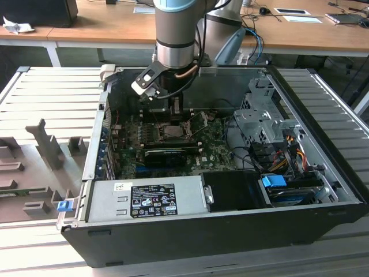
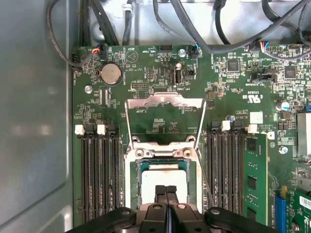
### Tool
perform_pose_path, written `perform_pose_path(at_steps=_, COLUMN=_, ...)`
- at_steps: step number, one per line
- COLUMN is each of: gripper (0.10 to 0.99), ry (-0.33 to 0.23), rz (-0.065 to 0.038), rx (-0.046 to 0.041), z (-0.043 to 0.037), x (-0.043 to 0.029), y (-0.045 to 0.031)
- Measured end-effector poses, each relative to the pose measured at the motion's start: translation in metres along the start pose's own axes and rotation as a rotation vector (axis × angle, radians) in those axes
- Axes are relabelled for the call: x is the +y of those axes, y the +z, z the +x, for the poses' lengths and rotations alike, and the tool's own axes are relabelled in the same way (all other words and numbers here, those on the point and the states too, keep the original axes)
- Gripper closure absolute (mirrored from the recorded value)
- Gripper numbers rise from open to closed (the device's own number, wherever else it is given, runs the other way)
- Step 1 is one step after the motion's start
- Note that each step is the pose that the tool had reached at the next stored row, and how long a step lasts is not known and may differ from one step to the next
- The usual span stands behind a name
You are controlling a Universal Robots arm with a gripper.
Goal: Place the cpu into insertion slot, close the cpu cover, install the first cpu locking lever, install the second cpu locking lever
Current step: 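Close the cpu cover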
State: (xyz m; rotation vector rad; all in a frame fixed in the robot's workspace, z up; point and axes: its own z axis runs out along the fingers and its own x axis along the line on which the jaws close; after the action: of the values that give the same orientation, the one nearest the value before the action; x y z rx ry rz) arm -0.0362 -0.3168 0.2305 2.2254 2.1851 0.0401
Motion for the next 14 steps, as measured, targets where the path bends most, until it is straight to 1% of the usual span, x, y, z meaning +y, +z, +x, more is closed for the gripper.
perform_pose_path(at_steps=14, gripper=0.980, ry=0.000, rz=0.000, rx=0.0001, z=-0.0001, x=0.0001, y=-0.0048)
